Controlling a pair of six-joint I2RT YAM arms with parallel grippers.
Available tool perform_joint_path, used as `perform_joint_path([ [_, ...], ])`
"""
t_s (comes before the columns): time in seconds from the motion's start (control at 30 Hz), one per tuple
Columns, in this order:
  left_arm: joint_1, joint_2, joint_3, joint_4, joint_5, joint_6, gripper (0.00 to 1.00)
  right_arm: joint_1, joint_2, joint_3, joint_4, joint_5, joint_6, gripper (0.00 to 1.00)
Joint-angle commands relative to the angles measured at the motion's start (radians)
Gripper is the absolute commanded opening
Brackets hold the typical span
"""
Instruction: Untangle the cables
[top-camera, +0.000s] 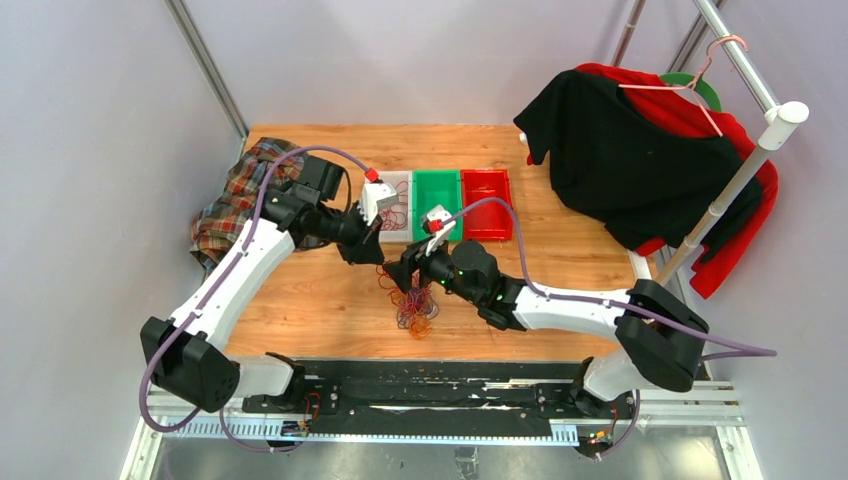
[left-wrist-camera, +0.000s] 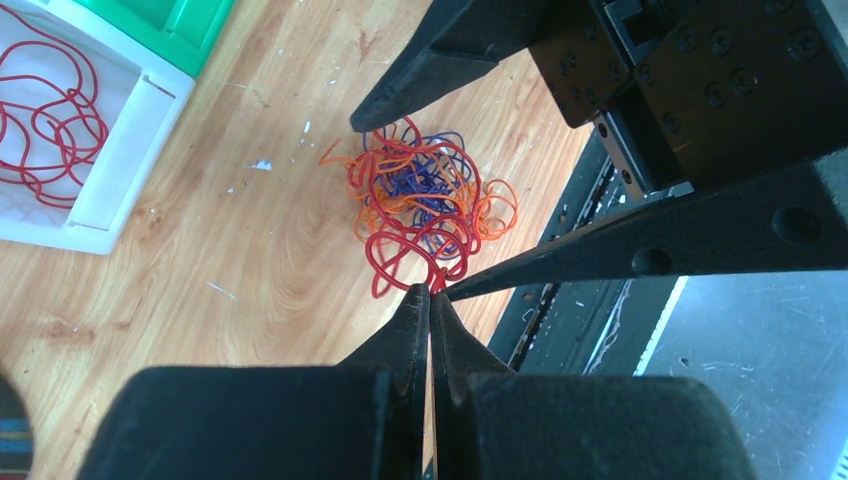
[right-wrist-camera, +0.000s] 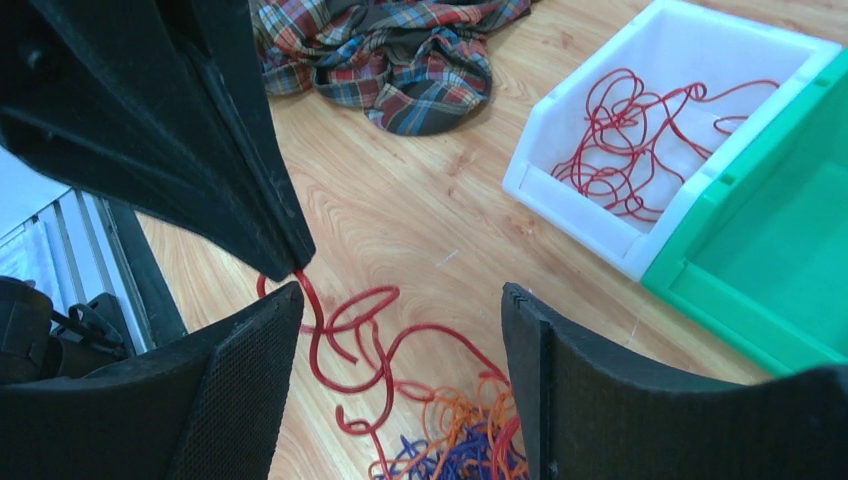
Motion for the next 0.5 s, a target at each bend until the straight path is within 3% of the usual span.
perform_joint_path([
  [0.0, -0.001, -0.027, 0.035, -0.008, 0.034, -0.026, 0.01, 0.016, 0.039, 0.06, 0.042, 0.025, -0.025, 0.72],
  [0.47, -0.01, -0.071, 0.147, -0.079, 0.095, -0.054, 0.01, 0.008, 0.223, 0.095, 0.114, 0.111, -0.015, 0.7],
])
